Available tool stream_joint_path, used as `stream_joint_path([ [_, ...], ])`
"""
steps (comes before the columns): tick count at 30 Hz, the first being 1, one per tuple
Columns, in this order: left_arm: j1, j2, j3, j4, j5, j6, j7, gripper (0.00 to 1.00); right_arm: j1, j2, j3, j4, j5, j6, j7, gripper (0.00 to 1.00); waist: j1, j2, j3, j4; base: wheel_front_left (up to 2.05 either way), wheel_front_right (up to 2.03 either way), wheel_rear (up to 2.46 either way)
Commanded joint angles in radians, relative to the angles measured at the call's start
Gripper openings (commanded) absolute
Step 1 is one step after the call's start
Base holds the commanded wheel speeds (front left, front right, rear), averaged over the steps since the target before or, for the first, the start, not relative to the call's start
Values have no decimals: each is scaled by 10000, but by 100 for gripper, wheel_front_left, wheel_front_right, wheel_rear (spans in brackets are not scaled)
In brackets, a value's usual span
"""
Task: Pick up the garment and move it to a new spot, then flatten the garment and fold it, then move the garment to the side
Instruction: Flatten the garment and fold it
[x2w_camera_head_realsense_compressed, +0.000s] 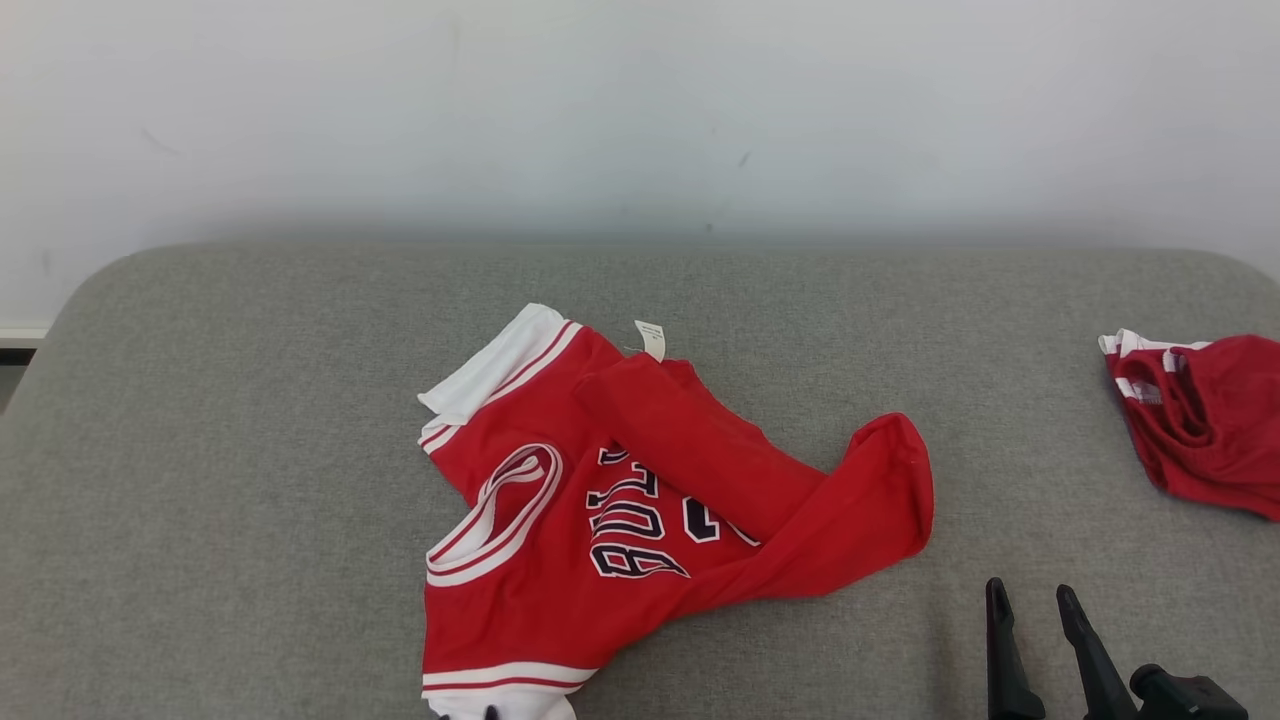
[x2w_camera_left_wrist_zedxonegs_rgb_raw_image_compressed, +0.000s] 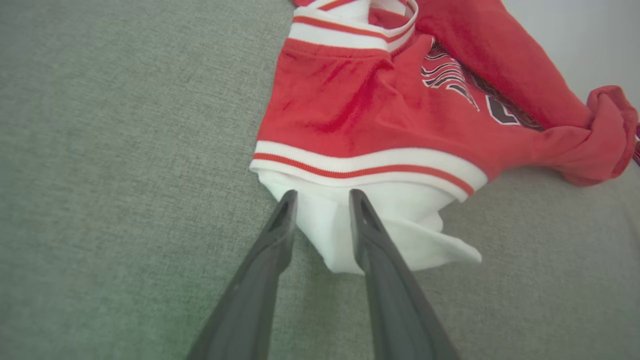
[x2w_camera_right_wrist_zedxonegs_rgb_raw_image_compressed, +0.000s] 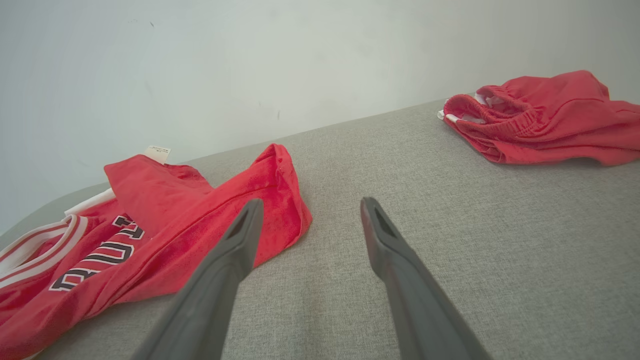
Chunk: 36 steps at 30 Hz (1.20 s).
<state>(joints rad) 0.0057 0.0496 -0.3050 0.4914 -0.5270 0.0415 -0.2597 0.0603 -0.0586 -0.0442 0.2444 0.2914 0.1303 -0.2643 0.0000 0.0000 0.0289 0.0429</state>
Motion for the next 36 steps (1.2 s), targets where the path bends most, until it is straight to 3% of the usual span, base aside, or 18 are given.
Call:
stream_joint_path([
  [1, -28, 16, -42, -48, 84, 33, -57, 100, -58, 31, 43, 31, -45, 12, -20, 100, 0, 0, 18, -38, 0, 0, 0],
  [6, -127, 19, -303, 389, 259, 307, -38, 100, -129, 30, -23, 32, -29, 12, -20, 100, 0, 0, 89, -166, 0, 0, 0],
  [7, -191, 18, -307, 442, 198, 356, -40, 93, -131, 31, -39, 31, -36, 12, -20, 100, 0, 0, 98, -172, 0, 0, 0],
  [8, -246, 19, -295, 492, 105, 363, -42, 60, -131, 30, -53, 30, -45, 12, -20, 100, 0, 0, 99, -175, 0, 0, 0],
  [9, -280, 21, -310, 551, 57, 355, -44, 14, -126, 28, -71, 32, -55, 12, -20, 100, 0, 0, 102, -175, 0, 0, 0],
  [10, -327, 16, -297, 546, -5, 312, -46, 0, -121, 29, -87, 25, -67, 12, -20, 100, 0, 0, 103, -168, 0, 0, 0],
  [21, -269, 151, 792, -818, 331, 326, -54, 0, -96, 51, -114, -127, -111, 12, -20, 100, 0, 0, 101, -38, 0, 0, 0],
  [29, -253, 539, 824, -256, 270, 43, 297, 0, -83, 62, -2, -3, -73, 12, -20, 100, 0, 0, 57, -17, 0, 0, 0],
  [30, -310, 551, 880, -193, 286, 103, 255, 4, -75, 63, 16, 14, -71, 12, -20, 100, 0, 0, 50, -21, 0, 0, 0],
  [31, -328, 538, 934, -114, 267, 129, 205, 45, -72, 62, 32, 28, -67, 12, -20, 100, 0, 0, 43, -28, 0, 0, 0],
  [32, -286, 511, 961, -28, 252, 154, 163, 100, -78, 61, 34, 34, -57, 12, -20, 100, 0, 0, 36, -34, 0, 0, 0],
  [36, 11, 351, 1151, -247, 99, 150, 9, 100, -53, 63, -21, -9, -38, 12, -20, 100, 0, 0, 24, 8, 0, 0, 0],
])
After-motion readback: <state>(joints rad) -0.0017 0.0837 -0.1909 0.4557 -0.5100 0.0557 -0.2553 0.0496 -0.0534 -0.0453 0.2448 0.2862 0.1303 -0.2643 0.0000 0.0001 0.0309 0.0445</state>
